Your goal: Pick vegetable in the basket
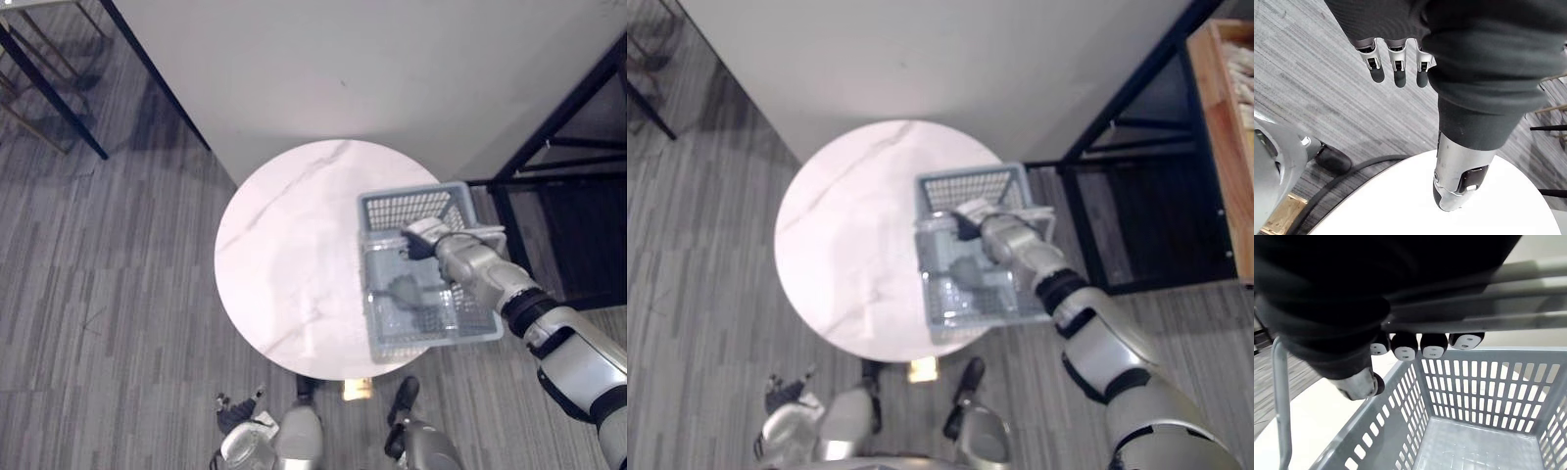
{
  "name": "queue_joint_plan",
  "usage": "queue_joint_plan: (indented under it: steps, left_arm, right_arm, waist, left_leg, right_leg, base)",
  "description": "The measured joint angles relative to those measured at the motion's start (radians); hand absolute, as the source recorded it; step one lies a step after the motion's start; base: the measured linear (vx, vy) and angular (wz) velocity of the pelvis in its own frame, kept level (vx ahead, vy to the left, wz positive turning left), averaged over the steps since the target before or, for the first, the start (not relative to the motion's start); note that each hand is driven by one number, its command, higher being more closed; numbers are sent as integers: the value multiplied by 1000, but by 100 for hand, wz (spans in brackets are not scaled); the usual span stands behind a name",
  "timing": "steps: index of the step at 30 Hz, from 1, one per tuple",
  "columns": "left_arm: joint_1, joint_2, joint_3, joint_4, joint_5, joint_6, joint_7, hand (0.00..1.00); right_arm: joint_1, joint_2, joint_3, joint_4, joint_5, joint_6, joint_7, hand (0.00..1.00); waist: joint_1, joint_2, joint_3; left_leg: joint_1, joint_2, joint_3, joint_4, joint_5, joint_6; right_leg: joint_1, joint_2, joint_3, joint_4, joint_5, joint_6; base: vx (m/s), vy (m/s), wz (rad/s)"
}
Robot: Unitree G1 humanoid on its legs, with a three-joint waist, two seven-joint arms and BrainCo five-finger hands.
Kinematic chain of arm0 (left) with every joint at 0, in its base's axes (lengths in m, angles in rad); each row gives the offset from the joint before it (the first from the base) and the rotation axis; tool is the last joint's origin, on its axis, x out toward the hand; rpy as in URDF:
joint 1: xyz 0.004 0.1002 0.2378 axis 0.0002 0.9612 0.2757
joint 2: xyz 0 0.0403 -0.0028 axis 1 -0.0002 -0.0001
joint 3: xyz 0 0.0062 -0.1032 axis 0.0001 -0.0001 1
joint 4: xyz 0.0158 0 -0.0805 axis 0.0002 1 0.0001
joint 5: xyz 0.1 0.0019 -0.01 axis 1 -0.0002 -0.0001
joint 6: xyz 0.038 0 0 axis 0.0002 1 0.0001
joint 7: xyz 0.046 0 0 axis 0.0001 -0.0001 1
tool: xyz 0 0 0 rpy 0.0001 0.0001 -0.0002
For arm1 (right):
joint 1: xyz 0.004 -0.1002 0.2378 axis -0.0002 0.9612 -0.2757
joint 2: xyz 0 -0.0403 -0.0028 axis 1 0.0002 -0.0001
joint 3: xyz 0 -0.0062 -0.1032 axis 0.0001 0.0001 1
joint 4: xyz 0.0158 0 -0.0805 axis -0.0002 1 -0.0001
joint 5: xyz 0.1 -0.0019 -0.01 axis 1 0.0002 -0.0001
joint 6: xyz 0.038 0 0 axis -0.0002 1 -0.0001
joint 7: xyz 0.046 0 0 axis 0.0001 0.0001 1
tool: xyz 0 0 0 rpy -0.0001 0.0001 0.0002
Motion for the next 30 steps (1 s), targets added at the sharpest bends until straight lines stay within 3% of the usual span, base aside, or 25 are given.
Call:
queue_joint_plan:
  steps: [3, 9, 14, 19, 26, 28, 30]
  left_arm:
    - [0, 11, 1, 16, 15, 9, -4, 0]
    - [15, 39, 39, 43, 32, 39, -20, 0]
    - [31, 51, 48, 67, 60, 60, -55, 0]
    - [52, 57, 49, 92, 109, 71, -79, 0]
    - [72, 54, 51, 104, 116, 89, -99, 0]
    - [81, 46, 71, 101, 115, 88, -113, 0]
    - [81, 37, 86, 96, 115, 87, -115, 0]
  right_arm:
    - [46, 0, 1, -100, 11, -11, 10, 100]
    - [120, 0, 1, -319, 97, -15, 55, 100]
    - [215, -83, 0, -442, 162, -15, 108, 100]
    - [350, -164, -24, -523, 168, -37, 140, 100]
    - [538, -175, -101, -547, 166, -37, 140, 100]
    - [581, -169, -107, -550, 164, -37, 137, 100]
    - [616, -158, -140, -566, 156, -36, 133, 100]
  waist:
    - [-1, -10, -6]
    - [-28, -65, -58]
    - [-50, -87, -123]
    - [-69, -87, -161]
    - [-86, -69, -194]
    - [-88, -61, -201]
    - [-96, -56, -200]
  left_leg:
    - [5, 4, 5, 0, 0, 0]
    - [24, 24, 31, -1, -1, -1]
    - [28, 26, 37, -2, -2, -2]
    - [47, 26, 59, -7, -4, -6]
    - [82, 26, 111, -7, -14, -19]
    - [86, 32, 124, 26, -40, -14]
    - [24, 60, 113, 175, -114, -19]
  right_leg:
    - [0, 4, 8, 0, 0, 0]
    - [12, 27, 26, -15, 2, -3]
    - [13, 30, 34, -17, 2, -3]
    - [13, 30, 59, -17, 1, -2]
    - [11, 29, 112, -7, -3, 3]
    - [10, 29, 131, 2, -5, 2]
    - [10, 31, 137, 10, -7, -1]
  base:
    - [10, -2, -8]
    - [18, -17, -11]
    - [21, 7, -4]
    - [11, 15, -16]
    - [12, 25, -22]
    - [27, 35, -23]
    - [-3, 14, -12]
